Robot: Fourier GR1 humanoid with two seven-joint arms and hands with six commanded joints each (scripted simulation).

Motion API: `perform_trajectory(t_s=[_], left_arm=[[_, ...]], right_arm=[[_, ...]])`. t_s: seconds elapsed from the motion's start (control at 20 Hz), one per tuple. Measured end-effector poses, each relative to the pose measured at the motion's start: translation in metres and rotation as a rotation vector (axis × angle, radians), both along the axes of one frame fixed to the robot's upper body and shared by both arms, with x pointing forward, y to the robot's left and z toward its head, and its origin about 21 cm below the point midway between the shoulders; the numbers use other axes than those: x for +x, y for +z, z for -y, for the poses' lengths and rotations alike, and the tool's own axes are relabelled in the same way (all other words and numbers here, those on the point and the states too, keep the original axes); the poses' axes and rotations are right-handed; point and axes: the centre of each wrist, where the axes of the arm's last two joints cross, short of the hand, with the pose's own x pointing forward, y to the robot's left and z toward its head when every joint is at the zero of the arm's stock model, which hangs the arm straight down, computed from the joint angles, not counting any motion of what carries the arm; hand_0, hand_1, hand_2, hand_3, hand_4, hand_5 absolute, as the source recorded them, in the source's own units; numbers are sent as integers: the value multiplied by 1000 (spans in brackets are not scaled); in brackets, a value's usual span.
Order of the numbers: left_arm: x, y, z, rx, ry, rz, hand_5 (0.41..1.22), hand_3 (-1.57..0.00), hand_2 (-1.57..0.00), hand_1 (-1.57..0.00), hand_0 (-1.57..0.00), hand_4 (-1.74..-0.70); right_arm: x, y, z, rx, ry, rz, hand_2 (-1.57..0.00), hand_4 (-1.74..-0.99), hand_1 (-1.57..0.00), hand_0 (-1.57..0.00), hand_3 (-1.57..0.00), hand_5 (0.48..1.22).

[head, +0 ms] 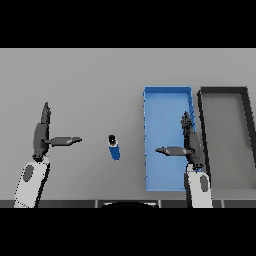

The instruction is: Pick up the blue pipe and place it into the blue bin.

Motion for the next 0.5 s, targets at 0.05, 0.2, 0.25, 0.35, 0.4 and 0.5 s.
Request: perform_trajectory(t_s=[0.05,0.2,0.25,0.35,0.4,0.5], left_arm=[[0,0,1,0,-1,6,593,1,1,1,1,-966],[1,0,4,-1,-4,8,593,1,1,1,1,-966],[1,0,6,-1,-4,8,593,1,1,1,1,-966],[-8,-4,-5,73,-115,12,592,1,1,1,1,-963],[-12,-5,-17,122,-186,3,590,1,1,1,1,-960],[-12,-2,-31,159,-260,1,592,1,1,1,1,-959]], right_arm=[[0,0,1,0,-2,0,1,-1205,1,1,1,629],[1,0,4,-2,-3,-2,1,-1205,1,1,1,629],[1,0,6,-2,-3,-2,1,-1205,1,1,1,629],[-9,5,22,-144,30,99,1,-1201,1,1,1,628],[-18,7,27,-227,64,146,1,-1197,1,1,1,627],[-24,12,31,-296,85,147,1,-1193,1,1,1,622]])
